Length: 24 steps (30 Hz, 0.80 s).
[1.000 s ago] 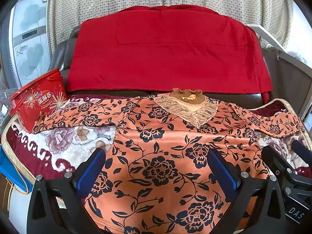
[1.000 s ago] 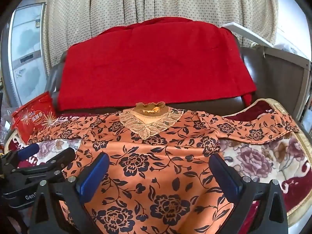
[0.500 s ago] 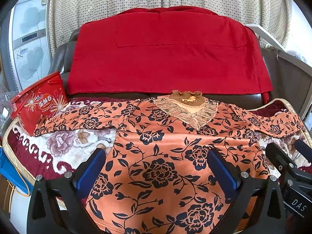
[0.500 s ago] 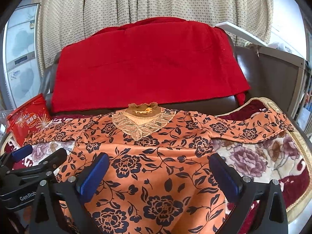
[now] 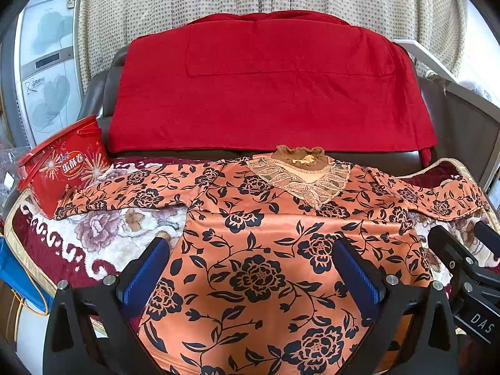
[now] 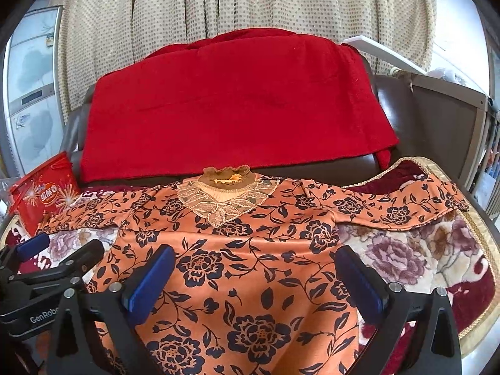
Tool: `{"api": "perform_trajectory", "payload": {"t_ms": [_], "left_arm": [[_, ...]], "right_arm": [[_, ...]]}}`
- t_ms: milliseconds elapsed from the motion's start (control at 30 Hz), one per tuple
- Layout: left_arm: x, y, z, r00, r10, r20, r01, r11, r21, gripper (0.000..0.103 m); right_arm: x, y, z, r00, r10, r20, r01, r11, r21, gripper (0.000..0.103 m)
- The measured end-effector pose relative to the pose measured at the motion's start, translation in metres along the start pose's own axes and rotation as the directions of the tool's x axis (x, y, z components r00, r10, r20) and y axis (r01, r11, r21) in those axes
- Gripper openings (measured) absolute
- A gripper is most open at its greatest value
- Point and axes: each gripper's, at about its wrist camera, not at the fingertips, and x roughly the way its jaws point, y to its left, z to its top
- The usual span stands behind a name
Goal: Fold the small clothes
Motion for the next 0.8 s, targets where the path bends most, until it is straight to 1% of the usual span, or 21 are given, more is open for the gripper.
{"api": "perform_trajectory", "payload": {"t_ms": [133, 433, 567, 600, 633, 667, 733, 767, 800], "left_arm": [[0.001, 0.000, 0.001, 1.000, 0.004, -0.009, -0.004, 1.000, 0.007, 0.103], [0.001, 0.001, 0.001, 1.000, 0.015, 0.007, -0.015, 1.000, 0.019, 0.103], [0.011, 0.003, -0.002, 1.000, 0.002, -0.021, -0.002, 1.000, 0.001, 0.103], [0.015, 0.004, -0.004, 0.999, -0.006, -0.033, 0.006, 1.000, -0.007, 0.103], [0.022, 0.005, -0.007, 0.998, -0.027, -0.054, 0.025, 0.999, -0.037, 0.103], [0.028, 0.006, -0.009, 0.997, -0.024, -0.069, 0.022, 0.999, -0.035, 0.103], [0.046, 0.005, -0.016, 0.994, -0.016, -0.107, 0.013, 1.000, -0.027, 0.103], [0.055, 0.003, -0.020, 0.992, -0.005, -0.130, 0.002, 1.000, -0.018, 0.103], [0.066, 0.001, -0.024, 0.988, 0.009, -0.153, -0.010, 1.000, -0.005, 0.103]], "right_arm": [[-0.001, -0.001, 0.001, 1.000, 0.000, 0.009, 0.000, 1.000, 0.000, 0.103], [0.000, -0.001, 0.001, 1.000, 0.000, 0.014, 0.000, 1.000, 0.000, 0.103], [-0.001, -0.008, -0.002, 0.999, 0.017, 0.038, -0.017, 1.000, 0.010, 0.103], [-0.001, -0.015, -0.004, 0.998, 0.047, 0.049, -0.048, 0.998, 0.027, 0.103], [-0.001, -0.024, -0.005, 0.996, 0.073, 0.056, -0.076, 0.996, 0.047, 0.103], [0.001, -0.037, -0.008, 0.994, 0.095, 0.061, -0.100, 0.992, 0.077, 0.103], [0.011, -0.076, -0.013, 0.988, 0.147, 0.053, -0.154, 0.971, 0.181, 0.103], [0.017, -0.102, -0.016, 0.984, 0.172, 0.044, -0.178, 0.950, 0.257, 0.103], [0.026, -0.142, -0.019, 0.976, 0.215, 0.043, -0.215, 0.903, 0.372, 0.102]]}}
